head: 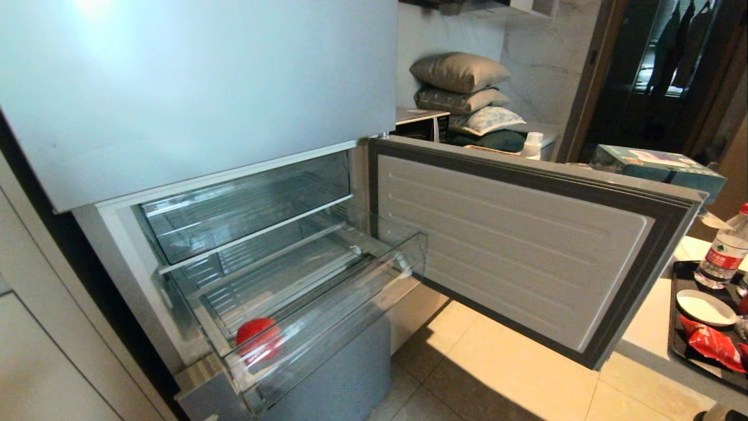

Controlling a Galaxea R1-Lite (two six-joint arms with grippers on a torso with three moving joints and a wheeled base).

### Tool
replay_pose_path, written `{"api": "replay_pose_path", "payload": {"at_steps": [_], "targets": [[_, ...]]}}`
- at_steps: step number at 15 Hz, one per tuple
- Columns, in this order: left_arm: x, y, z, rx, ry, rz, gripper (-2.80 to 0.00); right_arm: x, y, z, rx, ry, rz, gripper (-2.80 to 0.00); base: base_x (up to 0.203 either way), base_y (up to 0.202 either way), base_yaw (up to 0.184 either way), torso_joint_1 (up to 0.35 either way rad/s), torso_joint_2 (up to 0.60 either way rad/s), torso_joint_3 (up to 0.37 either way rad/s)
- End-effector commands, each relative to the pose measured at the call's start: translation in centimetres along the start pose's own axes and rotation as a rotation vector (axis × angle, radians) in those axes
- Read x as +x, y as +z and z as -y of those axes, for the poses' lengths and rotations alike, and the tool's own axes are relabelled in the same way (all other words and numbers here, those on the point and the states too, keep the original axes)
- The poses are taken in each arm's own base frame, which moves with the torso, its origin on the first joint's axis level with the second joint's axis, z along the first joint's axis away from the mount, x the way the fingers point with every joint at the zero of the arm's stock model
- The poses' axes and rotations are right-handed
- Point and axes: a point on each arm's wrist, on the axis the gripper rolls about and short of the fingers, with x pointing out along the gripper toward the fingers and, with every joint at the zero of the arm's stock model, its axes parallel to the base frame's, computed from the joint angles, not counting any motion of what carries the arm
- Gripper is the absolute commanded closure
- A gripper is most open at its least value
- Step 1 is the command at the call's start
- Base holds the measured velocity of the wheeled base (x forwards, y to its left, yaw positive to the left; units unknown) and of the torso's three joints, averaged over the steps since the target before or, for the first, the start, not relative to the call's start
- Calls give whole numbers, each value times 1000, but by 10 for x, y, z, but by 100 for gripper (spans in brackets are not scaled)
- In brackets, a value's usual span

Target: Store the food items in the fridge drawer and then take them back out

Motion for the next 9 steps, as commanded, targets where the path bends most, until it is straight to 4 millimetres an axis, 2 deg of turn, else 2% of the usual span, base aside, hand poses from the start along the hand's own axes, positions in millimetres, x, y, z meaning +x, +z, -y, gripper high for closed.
{"api": "replay_pose_path", "payload": {"at_steps": [1,6,9], "targets": [[0,0,0,0,0,-1,0,64,4,16,45,-81,-156,0,0,0,0,0,0,0],[0,0,0,0,0,-1,0,164,18,62,100,-176,-165,0,0,0,0,0,0,0],[0,0,0,0,0,-1,0,212,21,84,117,-159,-141,0,0,0,0,0,0,0]]}}
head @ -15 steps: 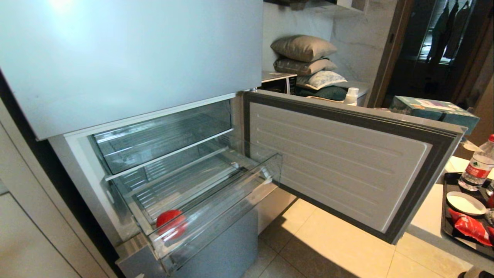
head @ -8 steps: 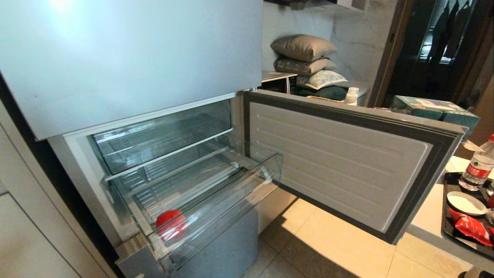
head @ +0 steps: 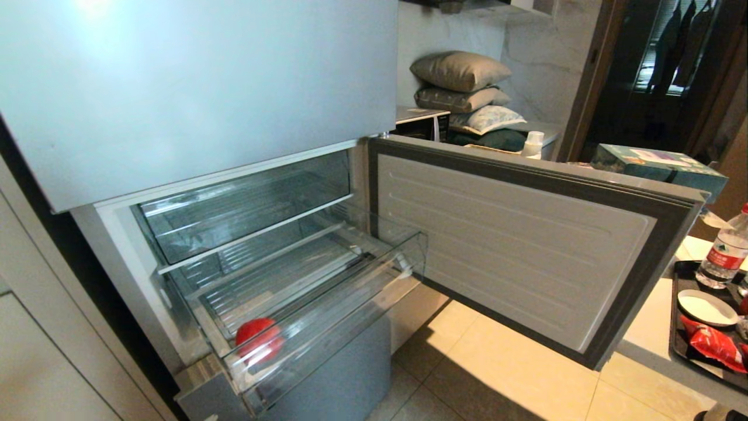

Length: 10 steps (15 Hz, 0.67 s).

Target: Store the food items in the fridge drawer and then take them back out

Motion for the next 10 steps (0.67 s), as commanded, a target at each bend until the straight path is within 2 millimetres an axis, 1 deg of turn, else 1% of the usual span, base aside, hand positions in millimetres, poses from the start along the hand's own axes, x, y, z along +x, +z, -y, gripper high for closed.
{"api": "replay_pose_path", "payload": {"at_steps": [1,3,6,10], "targets": [[0,0,0,0,0,-2,0,54,-13,19,24,-11,-66,0,0,0,0,0,0,0],[0,0,0,0,0,-1,0,70,-11,39,43,-42,-53,0,0,0,0,0,0,0],[0,0,0,0,0,-1,0,83,-3,60,55,-79,-24,0,0,0,0,0,0,0],[0,0,0,0,0,-1,0,114,-8,82,73,-90,-37,0,0,0,0,0,0,0]]}}
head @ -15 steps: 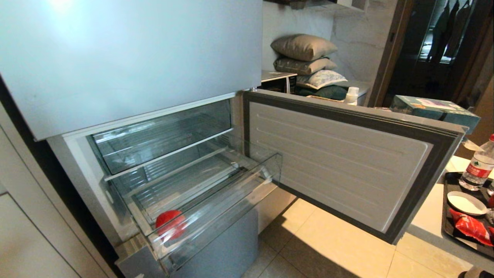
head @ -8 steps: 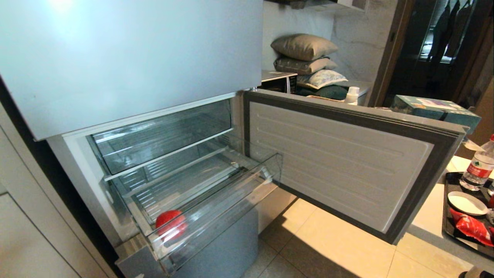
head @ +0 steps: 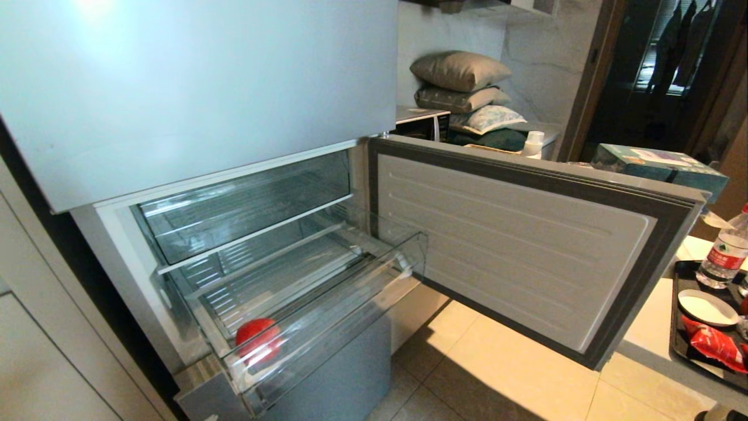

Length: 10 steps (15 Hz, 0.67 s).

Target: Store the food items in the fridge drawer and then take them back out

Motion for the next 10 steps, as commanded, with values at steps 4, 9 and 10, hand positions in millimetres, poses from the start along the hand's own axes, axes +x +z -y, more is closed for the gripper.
{"api": "replay_pose_path", "payload": {"at_steps": [4,9,10], "targets": [[0,0,0,0,1,-3,0,54,-7,21,18,-14,-2,0,0,0,0,0,0,0],[0,0,0,0,1,-2,0,85,-17,28,25,42,-6,0,0,0,0,0,0,0],[0,0,0,0,1,-1,0,89,-18,28,25,56,-8,0,0,0,0,0,0,0]]}}
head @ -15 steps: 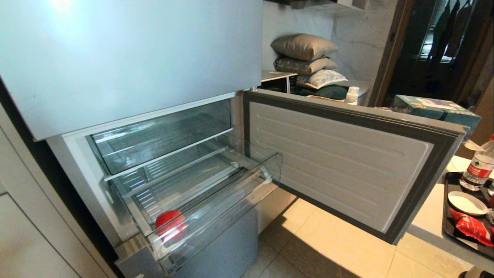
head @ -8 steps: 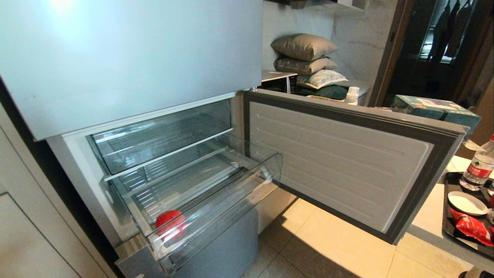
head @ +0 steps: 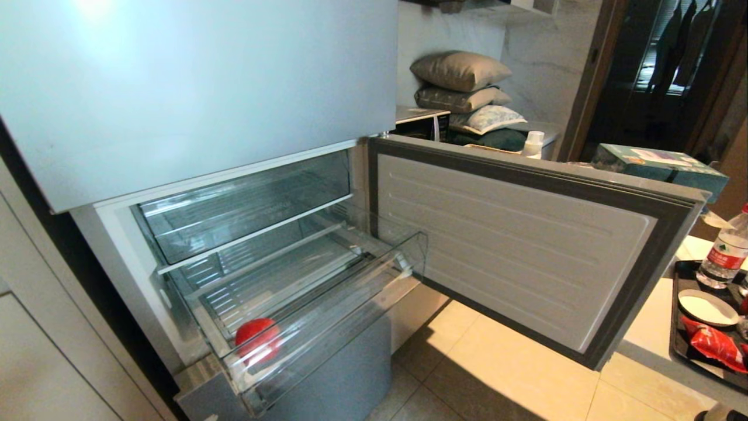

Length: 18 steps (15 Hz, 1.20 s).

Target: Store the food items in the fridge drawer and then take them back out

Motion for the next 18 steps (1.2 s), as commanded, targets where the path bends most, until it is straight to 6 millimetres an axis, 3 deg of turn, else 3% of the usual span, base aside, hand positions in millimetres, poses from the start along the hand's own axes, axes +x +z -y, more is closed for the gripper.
{"api": "replay_pose_path", "payload": {"at_steps": [1,4,5,13,16,17,18], "targets": [[0,0,0,0,0,-1,0,13,-10,4,6,17,-18,0,0,0,0,0,0,0],[0,0,0,0,0,-3,0,21,-13,7,6,35,-23,0,0,0,0,0,0,0],[0,0,0,0,0,-1,0,22,-16,7,8,36,-29,-280,0,0,0,0,0,0],[0,0,0,0,0,-1,0,20,-3,0,-16,57,44,-280,0,0,0,0,0,0],[0,0,0,0,0,-1,0,-15,23,-12,-25,71,90,-280,0,0,0,0,0,0],[0,0,0,0,0,-1,0,-38,38,-20,-30,82,123,0,0,0,0,0,0,0],[0,0,0,0,0,-2,0,-66,52,-29,-38,91,160,0,0,0,0,0,0,0]]}}
